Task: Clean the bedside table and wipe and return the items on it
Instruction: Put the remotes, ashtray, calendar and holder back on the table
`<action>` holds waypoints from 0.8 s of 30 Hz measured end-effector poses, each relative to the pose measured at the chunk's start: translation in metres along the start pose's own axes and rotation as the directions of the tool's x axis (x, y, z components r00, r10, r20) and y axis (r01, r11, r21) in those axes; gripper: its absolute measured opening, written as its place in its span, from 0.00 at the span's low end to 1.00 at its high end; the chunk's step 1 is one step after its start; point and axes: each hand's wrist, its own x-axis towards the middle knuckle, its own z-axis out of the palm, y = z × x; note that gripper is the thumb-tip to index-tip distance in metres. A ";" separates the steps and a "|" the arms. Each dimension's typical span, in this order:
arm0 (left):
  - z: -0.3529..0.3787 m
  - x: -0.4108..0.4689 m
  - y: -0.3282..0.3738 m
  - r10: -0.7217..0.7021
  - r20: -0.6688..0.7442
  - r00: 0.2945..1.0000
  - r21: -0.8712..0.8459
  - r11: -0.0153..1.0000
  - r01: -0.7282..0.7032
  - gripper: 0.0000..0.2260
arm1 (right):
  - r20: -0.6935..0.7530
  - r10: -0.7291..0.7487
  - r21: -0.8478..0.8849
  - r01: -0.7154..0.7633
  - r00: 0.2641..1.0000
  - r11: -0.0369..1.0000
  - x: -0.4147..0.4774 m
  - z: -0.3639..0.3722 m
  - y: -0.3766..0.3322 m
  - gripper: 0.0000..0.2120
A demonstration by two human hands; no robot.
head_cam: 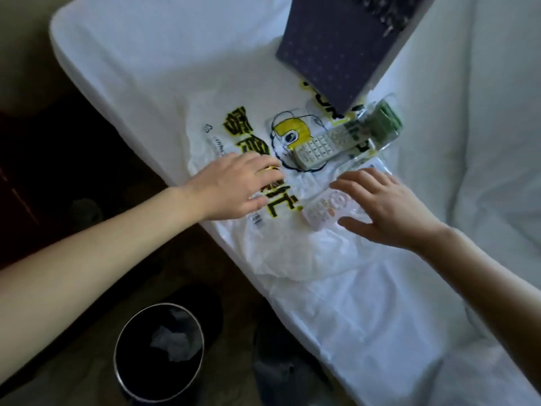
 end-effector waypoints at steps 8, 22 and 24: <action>0.017 0.128 0.016 -0.178 0.034 0.983 -0.106 0.978 0.181 0.34 | 0.094 -0.096 -0.002 0.096 0.991 0.995 -0.004 0.025 0.063 0.38; -0.011 0.093 0.002 -0.490 -0.021 0.872 -0.427 0.793 0.435 0.35 | -0.081 0.139 0.549 -0.072 0.987 0.833 -0.005 0.003 0.061 0.30; -0.015 0.063 -0.001 -0.541 -0.038 0.840 -0.473 0.750 0.462 0.36 | -0.099 0.158 0.595 -0.069 0.982 0.801 0.008 -0.002 0.048 0.30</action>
